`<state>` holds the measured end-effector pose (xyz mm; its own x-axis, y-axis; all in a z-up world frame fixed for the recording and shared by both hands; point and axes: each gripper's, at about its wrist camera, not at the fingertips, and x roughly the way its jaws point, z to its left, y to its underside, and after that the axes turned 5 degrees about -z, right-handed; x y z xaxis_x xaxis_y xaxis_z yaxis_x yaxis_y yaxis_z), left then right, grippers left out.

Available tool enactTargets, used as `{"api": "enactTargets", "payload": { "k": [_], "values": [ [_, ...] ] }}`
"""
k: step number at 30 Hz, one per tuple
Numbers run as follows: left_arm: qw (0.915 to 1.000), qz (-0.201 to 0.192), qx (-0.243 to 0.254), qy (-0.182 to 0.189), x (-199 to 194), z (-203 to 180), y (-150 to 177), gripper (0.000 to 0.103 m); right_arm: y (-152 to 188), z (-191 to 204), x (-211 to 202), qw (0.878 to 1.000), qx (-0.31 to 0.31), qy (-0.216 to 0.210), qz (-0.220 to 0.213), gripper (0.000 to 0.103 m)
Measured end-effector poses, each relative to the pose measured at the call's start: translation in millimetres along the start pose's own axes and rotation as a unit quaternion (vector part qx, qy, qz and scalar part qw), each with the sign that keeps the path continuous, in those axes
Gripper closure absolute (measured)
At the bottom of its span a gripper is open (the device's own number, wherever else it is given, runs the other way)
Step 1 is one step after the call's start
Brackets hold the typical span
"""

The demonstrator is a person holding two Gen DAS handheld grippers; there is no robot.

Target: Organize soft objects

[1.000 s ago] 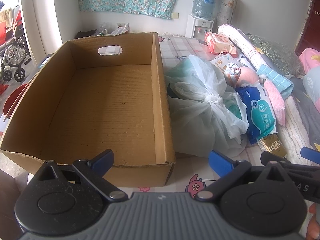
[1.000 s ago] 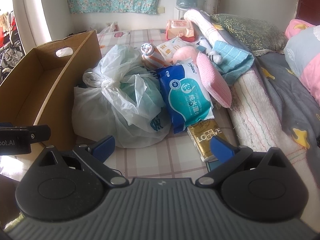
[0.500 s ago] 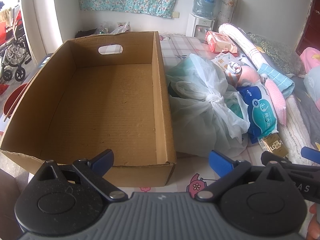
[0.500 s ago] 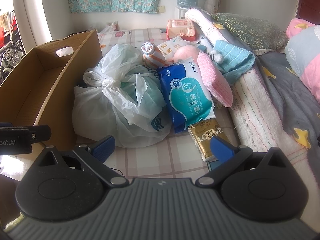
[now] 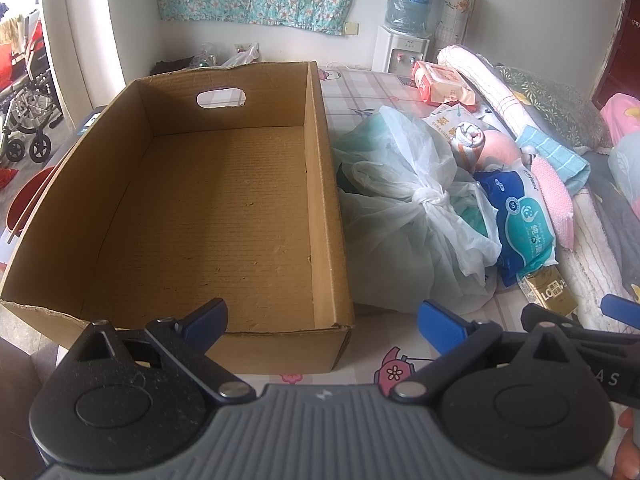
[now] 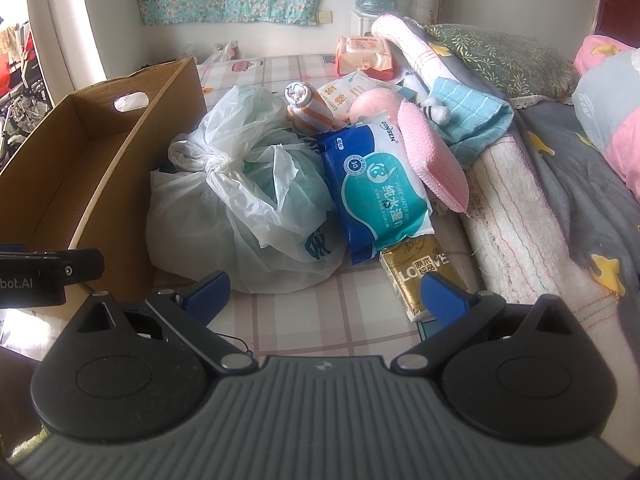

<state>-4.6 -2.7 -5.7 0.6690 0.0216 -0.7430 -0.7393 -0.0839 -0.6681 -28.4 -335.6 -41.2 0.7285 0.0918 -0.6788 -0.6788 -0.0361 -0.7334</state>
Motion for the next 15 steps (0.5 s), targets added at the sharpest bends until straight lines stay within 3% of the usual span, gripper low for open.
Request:
{"api": "enactTargets", "payload": {
  "k": [8,15],
  "values": [
    [1.0,0.001,0.001,0.009,3.4,2.1,-2.1,0.001,-1.3,0.0,-1.6,1.0,0.001,-0.001,-0.007,0.001],
    [0.999,-0.025,0.018,0.03,-1.4,-2.2,-17.9,0.001,-2.1,-11.5,-6.3,0.999,0.016,0.005,-0.028,0.001]
  ]
}}
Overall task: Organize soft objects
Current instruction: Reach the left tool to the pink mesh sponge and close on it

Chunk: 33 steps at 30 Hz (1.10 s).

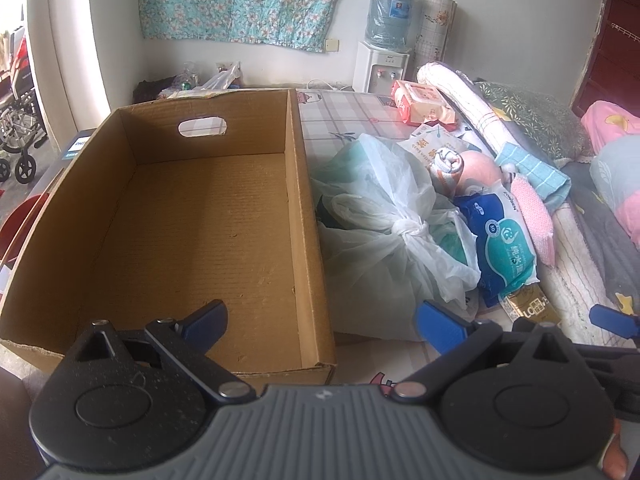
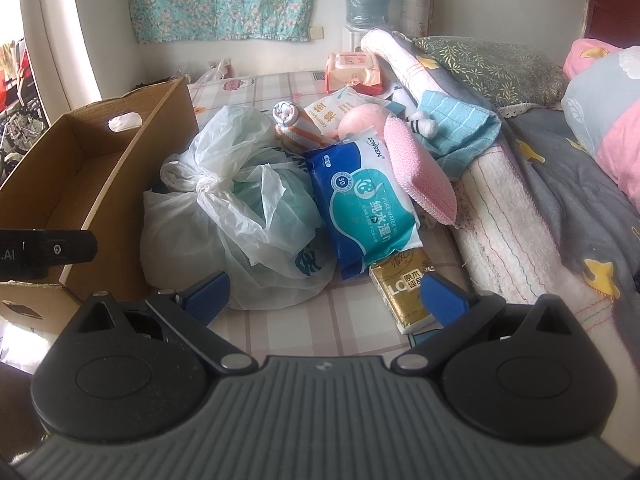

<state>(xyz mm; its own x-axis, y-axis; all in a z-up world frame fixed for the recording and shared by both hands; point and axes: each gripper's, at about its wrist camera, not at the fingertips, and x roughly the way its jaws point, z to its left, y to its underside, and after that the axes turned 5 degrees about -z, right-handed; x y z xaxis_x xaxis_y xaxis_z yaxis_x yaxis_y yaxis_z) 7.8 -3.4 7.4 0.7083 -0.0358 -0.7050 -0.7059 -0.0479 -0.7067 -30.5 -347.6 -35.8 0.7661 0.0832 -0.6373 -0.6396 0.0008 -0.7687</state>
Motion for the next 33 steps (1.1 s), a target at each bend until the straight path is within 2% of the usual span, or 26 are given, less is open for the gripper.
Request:
{"api": "enactTargets", "payload": {
  "k": [5,9,12,14,16,19,20,23,24,25,27,29,30,33],
  "values": [
    [0.9992,-0.015,0.025,0.026,4.1,-14.6,-12.7,0.001,3.2,-16.0,3.7,1.0,0.022,0.003,-0.01,0.001],
    [0.9965,-0.033,0.048,0.06,13.6,-30.5,-22.7,0.001,2.2,-34.7,7.0,0.999,0.031,0.005,-0.031,0.001],
    [0.9914,-0.058,0.057,0.102,19.4,-44.5,-33.0,0.001,-4.8,-56.8,9.2,0.997,0.054,0.006,-0.051,0.001],
    [0.9851,-0.08,0.052,0.143,23.4,-55.3,-42.8,0.001,-11.0,-75.9,12.2,0.995,0.081,0.007,-0.065,0.001],
    [0.9801,-0.098,0.042,0.168,27.2,-67.0,-53.1,0.001,-16.2,-91.1,16.6,0.993,0.097,0.015,-0.071,0.001],
    [0.9749,-0.111,0.047,0.187,36.1,-94.1,-69.2,0.002,-20.6,-103.0,28.1,0.993,0.083,0.035,-0.073,0.002],
    [0.9738,-0.101,0.052,0.197,41.9,-104.3,-74.7,0.003,-20.4,-104.7,32.7,0.994,0.073,0.04,-0.072,0.005],
    [0.969,-0.077,0.061,0.227,64.1,-136.6,-83.2,0.011,-18.7,-103.6,45.4,0.996,0.043,0.046,-0.066,0.018],
    [0.9686,-0.059,0.064,0.233,73.8,-147.8,-83.7,0.017,-16.7,-101.1,51.5,0.996,0.03,0.05,-0.06,0.025],
    [0.9684,-0.043,0.068,0.236,82.2,-156.6,-83.4,0.021,-15.3,-100.2,55.7,0.997,0.021,0.053,-0.056,0.028],
    [0.9688,-0.007,0.076,0.236,102.8,-175.9,-80.7,0.036,-10.7,-97.3,63.2,0.997,0.006,0.056,-0.047,0.034],
    [0.9692,0.02,0.085,0.231,119.7,-189.2,-76.0,0.043,-8.3,-98.2,68.5,0.998,0.001,0.057,-0.041,0.036],
    [0.9707,0.033,0.092,0.22,130.3,-196.2,-71.6,0.05,-7.2,-98.6,71.2,0.997,-0.001,0.06,-0.038,0.036],
    [0.9725,0.045,0.105,0.203,145.4,-205.7,-66.3,0.066,-4.9,-103.8,74.9,0.997,-0.002,0.064,-0.034,0.037]
  ]
}}
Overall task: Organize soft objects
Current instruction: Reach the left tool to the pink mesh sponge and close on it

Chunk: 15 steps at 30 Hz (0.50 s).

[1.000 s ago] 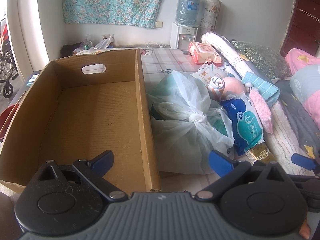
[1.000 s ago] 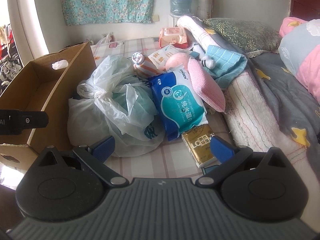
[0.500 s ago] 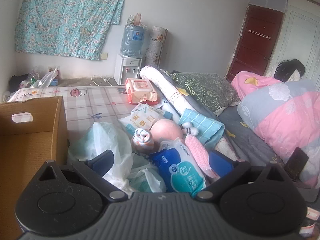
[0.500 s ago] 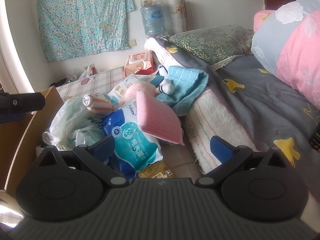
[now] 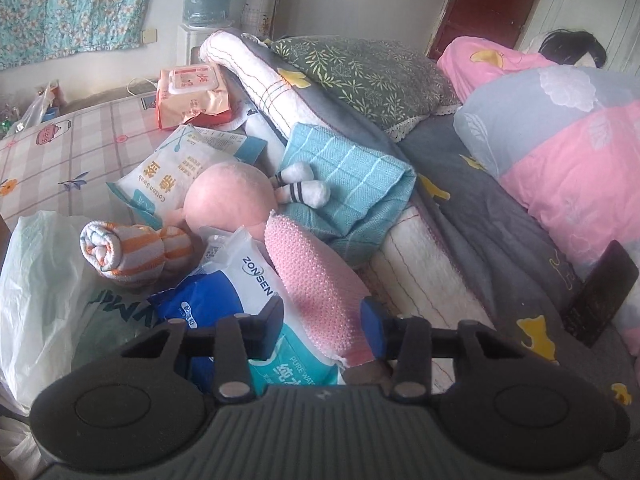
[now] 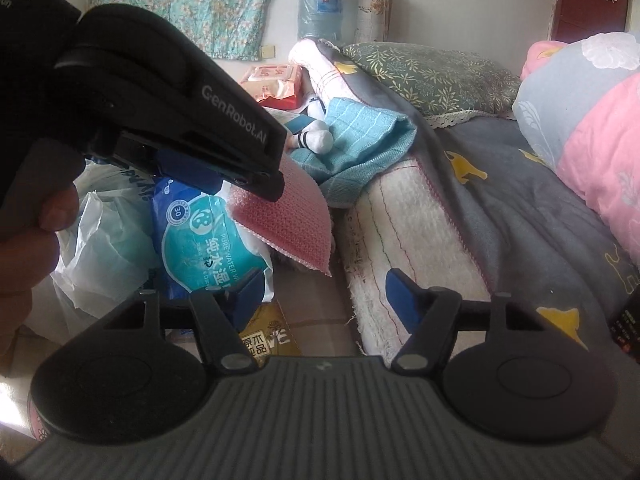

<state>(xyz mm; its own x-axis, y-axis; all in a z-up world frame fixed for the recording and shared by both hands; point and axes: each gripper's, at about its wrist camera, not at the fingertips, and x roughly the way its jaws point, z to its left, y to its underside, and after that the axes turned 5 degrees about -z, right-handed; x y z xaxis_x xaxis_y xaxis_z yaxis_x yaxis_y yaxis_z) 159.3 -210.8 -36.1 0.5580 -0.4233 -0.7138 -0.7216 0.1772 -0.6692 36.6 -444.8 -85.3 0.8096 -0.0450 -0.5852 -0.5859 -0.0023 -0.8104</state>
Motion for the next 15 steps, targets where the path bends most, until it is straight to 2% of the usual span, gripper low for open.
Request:
{"api": "enactTargets", "payload": {
  "k": [3,8,11,15],
  "values": [
    [0.9999,-0.008,-0.003,0.006,3.1,1.5,1.2,0.072,1.0,-7.8,2.5,1.0,0.008,-0.002,0.003,0.038],
    [0.999,-0.044,0.0,0.009,-16.2,9.1,-0.2,0.076,-3.0,-23.6,-1.8,0.999,0.035,-0.021,-0.008,0.041],
    [0.9984,-0.055,-0.008,0.009,-29.8,20.0,3.1,0.077,-11.2,-38.8,-7.7,0.996,0.068,-0.046,-0.026,0.042],
    [0.9991,-0.037,-0.021,-0.01,-28.7,34.2,11.0,0.09,-26.6,-55.9,0.7,0.984,0.139,-0.108,-0.023,0.044]
  ]
}}
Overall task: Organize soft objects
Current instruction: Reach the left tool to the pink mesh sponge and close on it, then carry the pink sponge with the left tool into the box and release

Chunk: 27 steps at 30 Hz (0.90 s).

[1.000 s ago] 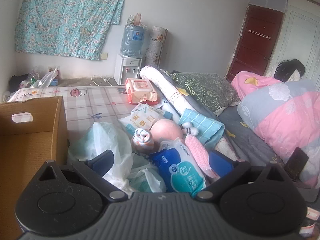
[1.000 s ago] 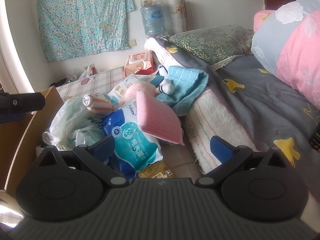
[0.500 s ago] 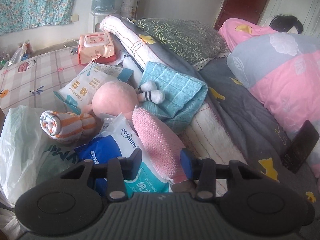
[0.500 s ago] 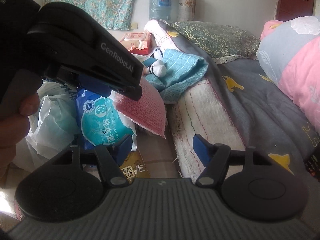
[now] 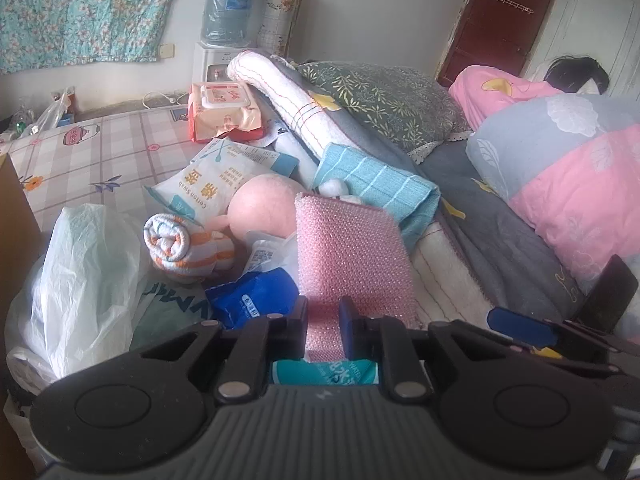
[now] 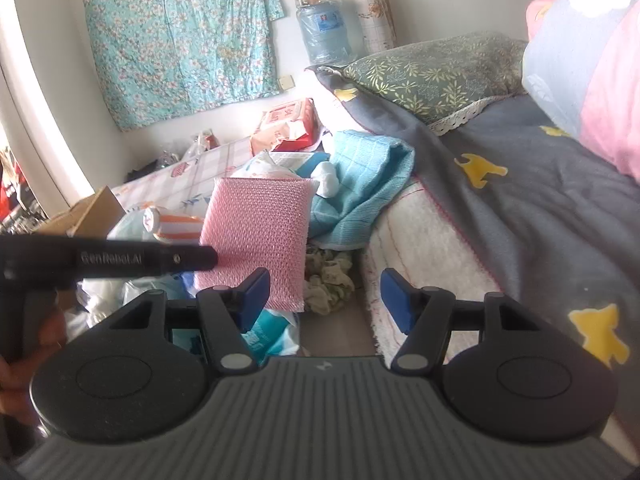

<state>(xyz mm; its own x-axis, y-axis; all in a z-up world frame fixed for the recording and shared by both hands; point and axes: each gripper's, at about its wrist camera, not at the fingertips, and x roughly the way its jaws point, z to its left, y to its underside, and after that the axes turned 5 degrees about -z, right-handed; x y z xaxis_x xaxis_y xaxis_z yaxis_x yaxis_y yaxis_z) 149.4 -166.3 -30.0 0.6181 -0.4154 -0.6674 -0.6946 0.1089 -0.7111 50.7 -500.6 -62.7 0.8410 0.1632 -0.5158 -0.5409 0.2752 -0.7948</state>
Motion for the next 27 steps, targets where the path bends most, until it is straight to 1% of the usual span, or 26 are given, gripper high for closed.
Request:
{"api": "enactTargets", "payload": {
  "k": [3,8,10,12,13,16,19,23,27],
  "values": [
    [0.9997,0.009,-0.021,0.006,3.6,10.9,4.7,0.09,-6.4,-5.0,18.9,0.998,0.049,-0.037,0.017,0.047],
    [0.9999,0.008,-0.005,0.008,6.6,7.2,6.4,0.088,-11.3,-7.0,48.4,0.995,0.086,-0.048,0.026,0.05],
    [0.9999,0.009,-0.002,0.011,8.5,6.4,7.5,0.082,-12.7,-6.7,58.5,0.994,0.092,-0.049,0.029,0.05],
    [0.9999,0.013,-0.001,0.011,11.1,5.6,8.5,0.072,-12.6,-7.3,66.3,0.992,0.103,-0.056,0.037,0.051],
    [0.9998,0.017,-0.003,0.012,13.5,5.2,10.2,0.072,-12.3,-6.6,68.8,0.992,0.106,-0.058,0.041,0.051],
    [0.9995,0.026,-0.006,0.019,18.3,4.2,12.8,0.071,-13.2,0.2,71.4,0.992,0.1,-0.057,0.044,0.052],
    [0.9994,0.027,-0.005,0.022,19.9,2.7,13.5,0.071,-13.3,6.7,69.2,0.993,0.09,-0.056,0.044,0.052],
    [0.9996,0.021,0.003,0.015,18.5,-0.3,13.9,0.07,-12.4,11.3,67.4,0.994,0.083,-0.052,0.044,0.052],
    [0.9998,0.01,0.005,0.017,10.9,-0.5,12.7,0.07,-11.2,15.1,59.6,0.995,0.079,-0.051,0.042,0.052]
  ]
}}
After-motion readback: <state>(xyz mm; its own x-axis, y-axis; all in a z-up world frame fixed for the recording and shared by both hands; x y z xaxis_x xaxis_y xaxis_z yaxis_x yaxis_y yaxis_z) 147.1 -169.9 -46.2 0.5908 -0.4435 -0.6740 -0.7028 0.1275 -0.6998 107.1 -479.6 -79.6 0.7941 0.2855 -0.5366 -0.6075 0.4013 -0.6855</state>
